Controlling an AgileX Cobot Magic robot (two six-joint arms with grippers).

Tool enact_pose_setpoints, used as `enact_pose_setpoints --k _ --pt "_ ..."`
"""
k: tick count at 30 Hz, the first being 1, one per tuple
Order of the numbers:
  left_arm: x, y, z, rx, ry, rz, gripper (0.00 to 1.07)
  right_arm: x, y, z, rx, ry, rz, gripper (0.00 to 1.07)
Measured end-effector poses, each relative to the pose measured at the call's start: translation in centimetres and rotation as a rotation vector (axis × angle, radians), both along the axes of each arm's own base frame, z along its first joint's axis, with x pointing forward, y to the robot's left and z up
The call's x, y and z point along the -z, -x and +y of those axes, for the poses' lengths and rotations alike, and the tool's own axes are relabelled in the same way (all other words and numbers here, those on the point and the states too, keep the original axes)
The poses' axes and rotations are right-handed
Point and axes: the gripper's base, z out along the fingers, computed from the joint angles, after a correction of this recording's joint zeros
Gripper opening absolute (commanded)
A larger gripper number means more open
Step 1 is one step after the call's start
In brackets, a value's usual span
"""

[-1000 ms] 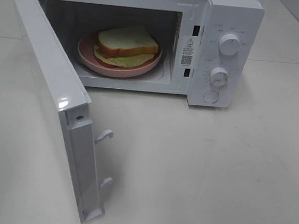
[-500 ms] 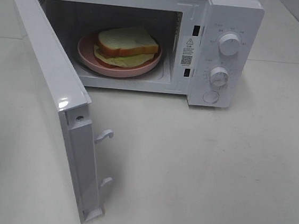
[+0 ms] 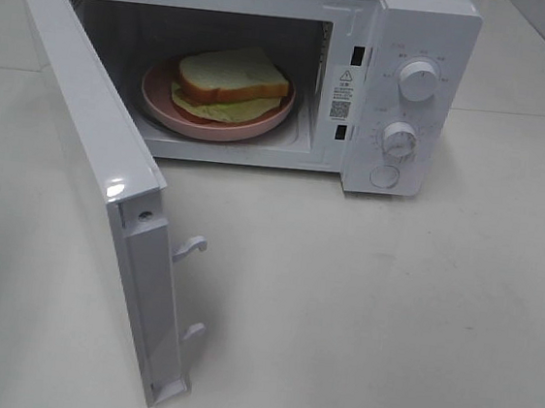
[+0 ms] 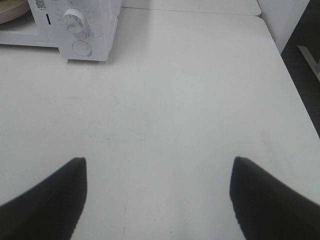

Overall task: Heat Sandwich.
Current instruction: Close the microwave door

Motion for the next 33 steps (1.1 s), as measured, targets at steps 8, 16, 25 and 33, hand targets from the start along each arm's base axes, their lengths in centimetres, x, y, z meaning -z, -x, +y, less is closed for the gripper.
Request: enact_pose_setpoints --k 8,16,25,33 --pt "1.1 -2.3 0.3 -0.025 -0.011 -0.071 0.00 0.0 0.0 0.0 0.000 0.000 0.000 0.76" --pt "2.7 -5.2 0.1 -0.033 0.024 -0.101 0.00 0.0 0.0 0.0 0.000 0.000 0.000 0.76" --pt "4.3 -7.5 -3.4 0.236 -0.027 -0.186 0.00 0.0 0.0 0.0 0.000 0.000 0.000 0.76" --pt "5.5 -8.3 -6.5 0.399 -0.026 -0.154 0.00 0.0 0.0 0.0 0.000 0.000 0.000 0.76"
